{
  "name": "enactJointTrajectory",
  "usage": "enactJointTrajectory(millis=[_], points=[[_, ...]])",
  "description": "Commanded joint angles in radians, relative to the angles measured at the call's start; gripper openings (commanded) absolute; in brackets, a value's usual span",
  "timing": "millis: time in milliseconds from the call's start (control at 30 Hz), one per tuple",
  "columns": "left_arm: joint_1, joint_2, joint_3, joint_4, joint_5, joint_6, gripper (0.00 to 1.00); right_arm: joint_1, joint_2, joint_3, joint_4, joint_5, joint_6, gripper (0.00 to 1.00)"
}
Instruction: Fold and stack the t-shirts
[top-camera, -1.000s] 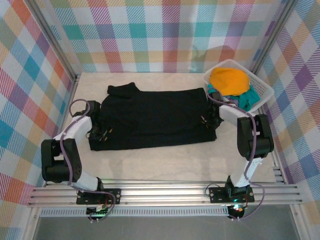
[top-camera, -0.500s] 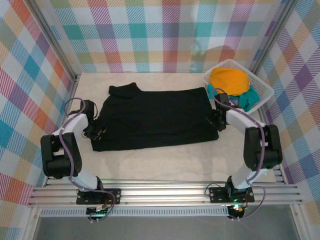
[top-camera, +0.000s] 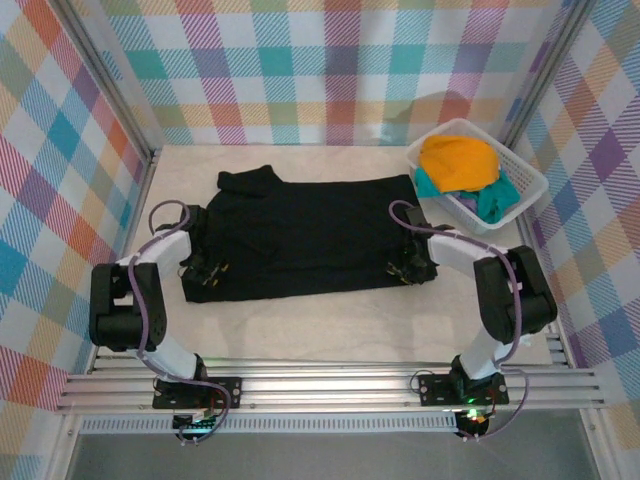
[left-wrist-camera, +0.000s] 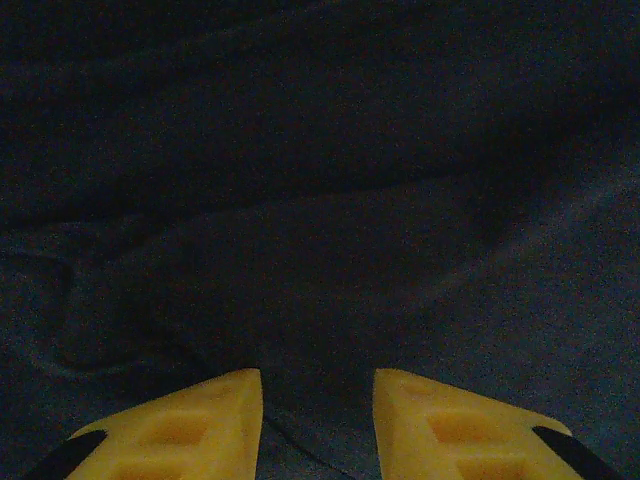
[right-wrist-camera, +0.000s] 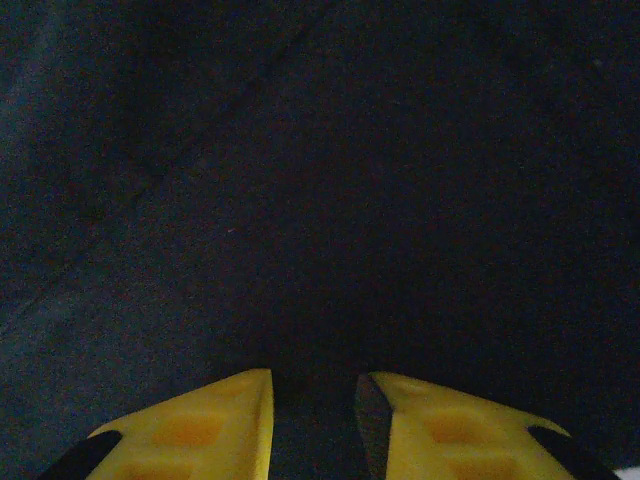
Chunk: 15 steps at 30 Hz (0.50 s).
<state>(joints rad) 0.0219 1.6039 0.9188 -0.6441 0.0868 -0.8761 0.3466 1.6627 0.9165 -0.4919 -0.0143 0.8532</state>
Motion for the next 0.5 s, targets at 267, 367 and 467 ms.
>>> enactJointTrajectory(millis=[267,367,467], points=[[0.037,-0.24,-0.2,-0.124,-0.058,-0.105,0.35,0.059,-0.147,-0.213,-0.113,-0.046,0.128,0.32],[0.065,-0.279,-0.205,-0.159,-0.051,-0.094,0.36,0.111,-0.191,-0.232,-0.127,-0.063,0.17,0.32],[0.081,-0.305,-0.158,-0.212,-0.061,-0.089,0.37,0.146,-0.23,-0.193,-0.161,-0.033,0.168,0.34]])
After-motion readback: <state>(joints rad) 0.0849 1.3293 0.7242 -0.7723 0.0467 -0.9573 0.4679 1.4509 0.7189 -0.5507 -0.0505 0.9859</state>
